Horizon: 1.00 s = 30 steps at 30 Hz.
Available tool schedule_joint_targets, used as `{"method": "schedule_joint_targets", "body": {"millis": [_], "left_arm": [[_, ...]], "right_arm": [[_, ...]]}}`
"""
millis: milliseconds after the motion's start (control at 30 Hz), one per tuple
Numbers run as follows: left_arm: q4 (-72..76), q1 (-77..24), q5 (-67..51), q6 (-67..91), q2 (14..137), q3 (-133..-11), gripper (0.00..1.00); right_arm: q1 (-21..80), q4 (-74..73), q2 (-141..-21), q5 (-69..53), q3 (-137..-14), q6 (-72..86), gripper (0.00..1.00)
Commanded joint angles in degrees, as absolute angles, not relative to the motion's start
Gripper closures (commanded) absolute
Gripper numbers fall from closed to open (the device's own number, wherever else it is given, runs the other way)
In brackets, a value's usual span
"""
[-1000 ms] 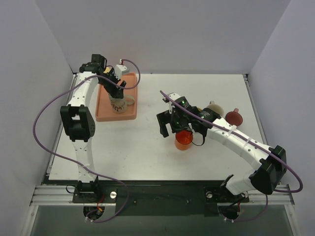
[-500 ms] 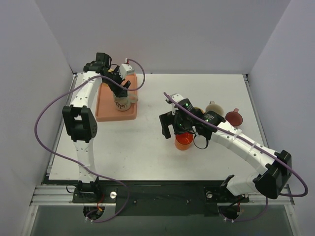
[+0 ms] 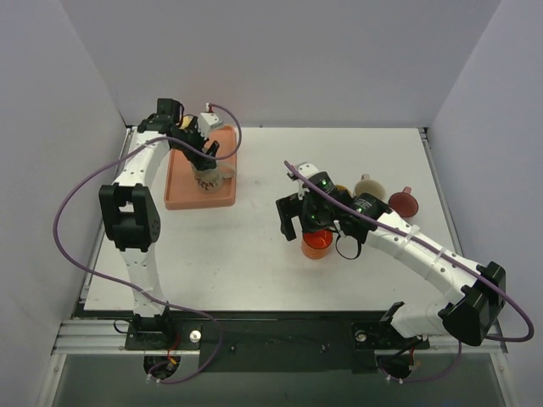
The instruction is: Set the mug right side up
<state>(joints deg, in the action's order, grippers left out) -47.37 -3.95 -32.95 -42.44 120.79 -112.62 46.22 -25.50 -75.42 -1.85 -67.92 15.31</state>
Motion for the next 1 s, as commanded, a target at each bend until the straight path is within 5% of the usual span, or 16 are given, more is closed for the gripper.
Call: {"method": "schedule_joint_targets", "body": {"millis": [0,300,567,800,967], "left_arm": [[-40.25,-2.99,-32.96,-40.35,116.54,-112.32,0.11],[-41.91,-0.35,-37.00,-28.75,115.75,-119.17,0.11],[-50.18,-2.62,-40.61,-37.25,115.93,-122.52,0.11],[-54.02,-14.58,-18.04,-51.67,122.14,-124.53,0.11],[-66.52,-16.26,-12.49,-59.48,132.00,-139.63,0.12]], "right_arm": [[46.67,-25.58,-75.76,-1.76,-69.35,15.73,0.09],[47.11,-25.31,-77.34,-2.63,-70.05,15.91,0.09],[47.11,-22.59,-80.95,-5.10,-72.86,16.08,0.09],[46.85,-23.11,-78.84,-4.13,-70.49,16.35,0.09],[46.76,-23.47,-76.64,-2.90,-68.82,16.87,0.09]]}}
